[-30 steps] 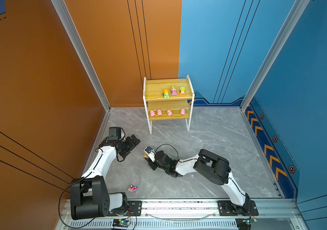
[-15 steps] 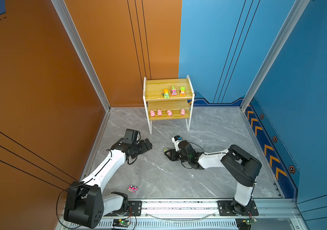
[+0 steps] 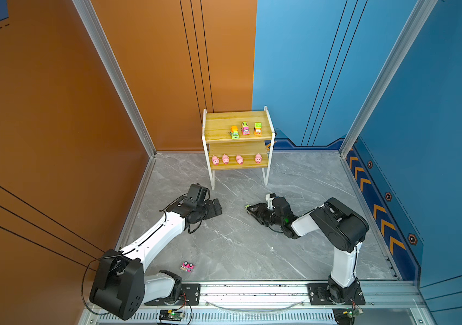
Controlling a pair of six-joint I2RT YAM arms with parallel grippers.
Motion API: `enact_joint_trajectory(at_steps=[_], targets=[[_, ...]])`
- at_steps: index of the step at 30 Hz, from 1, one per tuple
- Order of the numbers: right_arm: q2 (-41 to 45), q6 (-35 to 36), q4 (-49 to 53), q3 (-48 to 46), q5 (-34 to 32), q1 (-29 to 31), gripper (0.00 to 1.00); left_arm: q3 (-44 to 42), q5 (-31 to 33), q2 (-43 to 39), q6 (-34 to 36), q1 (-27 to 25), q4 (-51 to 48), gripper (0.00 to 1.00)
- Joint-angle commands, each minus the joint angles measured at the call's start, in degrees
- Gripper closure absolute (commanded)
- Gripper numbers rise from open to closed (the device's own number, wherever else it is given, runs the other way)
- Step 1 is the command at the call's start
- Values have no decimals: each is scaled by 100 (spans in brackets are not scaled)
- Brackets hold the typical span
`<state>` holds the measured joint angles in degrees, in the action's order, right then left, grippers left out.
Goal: Place and organize the plastic toys onto the shelf
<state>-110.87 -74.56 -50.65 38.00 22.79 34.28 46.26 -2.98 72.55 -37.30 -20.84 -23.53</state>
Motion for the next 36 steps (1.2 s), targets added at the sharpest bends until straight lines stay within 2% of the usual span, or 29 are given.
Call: enact_joint_trajectory(at_steps=[1, 4, 10, 19, 23, 26, 28, 31, 36], targets=[[-86, -502, -207, -205, 45, -141, 50, 39, 187, 108, 108, -60, 68, 3], [24, -533, -211, -390, -32, -267, 42, 43, 187, 154, 118, -65, 85, 3], [506, -208, 215, -792, -266, -515, 39, 82, 219, 184, 125, -91, 83, 3], [1626, 1546, 2443, -785, -1038, -780, 32, 299, 287, 155, 298, -233, -102, 2], [2248, 2625, 3072, -866, -1693, -653, 31, 295, 411, 47, 537, -380, -102, 0], [2635, 3482, 3043, -1027, -2044, -391, 30, 334, 450, 47, 687, -472, -94, 1], [2720, 3864, 2695, -1196, -2030, -250, 30, 482, 363, 107, 829, -517, -105, 2], [2666, 4171, 2057, -1463, -2045, -63, 30, 851, 176, 191, 1118, -558, -309, 2], [2373, 4546, 1561, -1611, -2491, 501, 30, 1722, -207, 597, 1551, -535, -778, 2]])
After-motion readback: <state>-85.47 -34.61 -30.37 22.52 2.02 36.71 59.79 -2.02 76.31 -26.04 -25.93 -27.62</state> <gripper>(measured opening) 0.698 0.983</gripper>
